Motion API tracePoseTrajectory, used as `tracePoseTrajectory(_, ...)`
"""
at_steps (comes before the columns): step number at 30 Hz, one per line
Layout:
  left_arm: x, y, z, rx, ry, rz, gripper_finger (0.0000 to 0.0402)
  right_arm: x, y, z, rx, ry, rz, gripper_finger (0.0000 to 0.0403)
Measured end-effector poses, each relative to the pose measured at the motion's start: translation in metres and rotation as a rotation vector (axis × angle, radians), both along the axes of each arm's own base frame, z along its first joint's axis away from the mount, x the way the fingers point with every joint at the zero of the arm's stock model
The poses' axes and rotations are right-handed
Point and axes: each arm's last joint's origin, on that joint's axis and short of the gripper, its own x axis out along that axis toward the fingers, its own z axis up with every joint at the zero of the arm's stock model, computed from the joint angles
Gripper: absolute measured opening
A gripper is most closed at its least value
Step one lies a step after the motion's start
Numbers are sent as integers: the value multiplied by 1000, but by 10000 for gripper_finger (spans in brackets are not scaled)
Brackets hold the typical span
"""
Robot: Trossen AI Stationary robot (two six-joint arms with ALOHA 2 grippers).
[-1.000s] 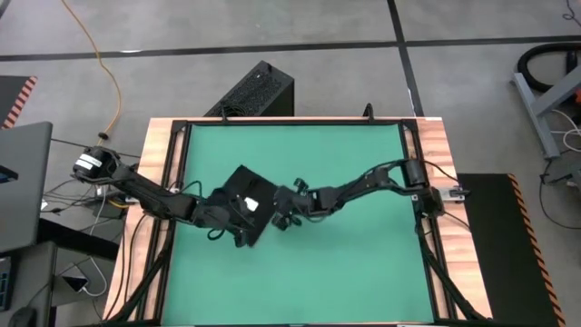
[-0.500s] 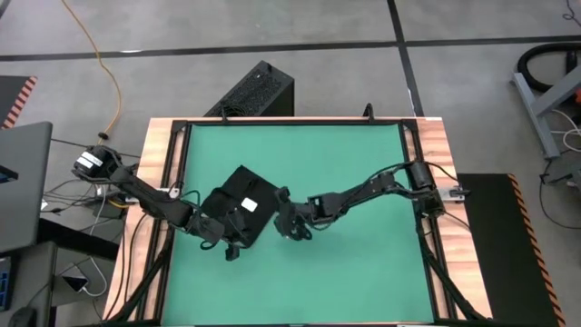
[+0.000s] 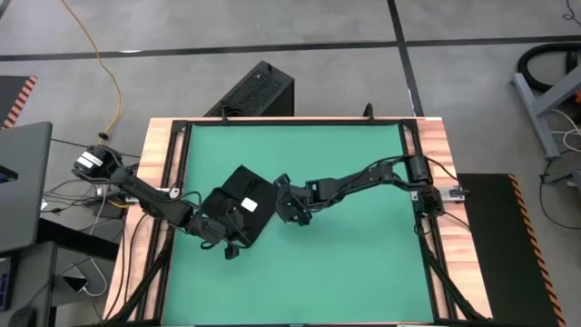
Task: Roll towel
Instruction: Roll the black towel
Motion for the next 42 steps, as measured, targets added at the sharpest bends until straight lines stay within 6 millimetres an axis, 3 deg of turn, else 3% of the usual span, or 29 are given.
tracePoseTrajectory(11,0,0,0,-14,4,9,0,-1,-20,-1,46,13,6,193)
tracePoseTrajectory(18,0,0,0,-22,4,10,0,0,-20,-1,52,12,11,187)
tracePoseTrajectory(28,0,-1,0,-34,8,-1,0,0,-23,-1,53,9,4,141)
tracePoseTrajectory(42,0,-1,0,-29,9,-6,0,-4,-23,-9,54,15,12,127)
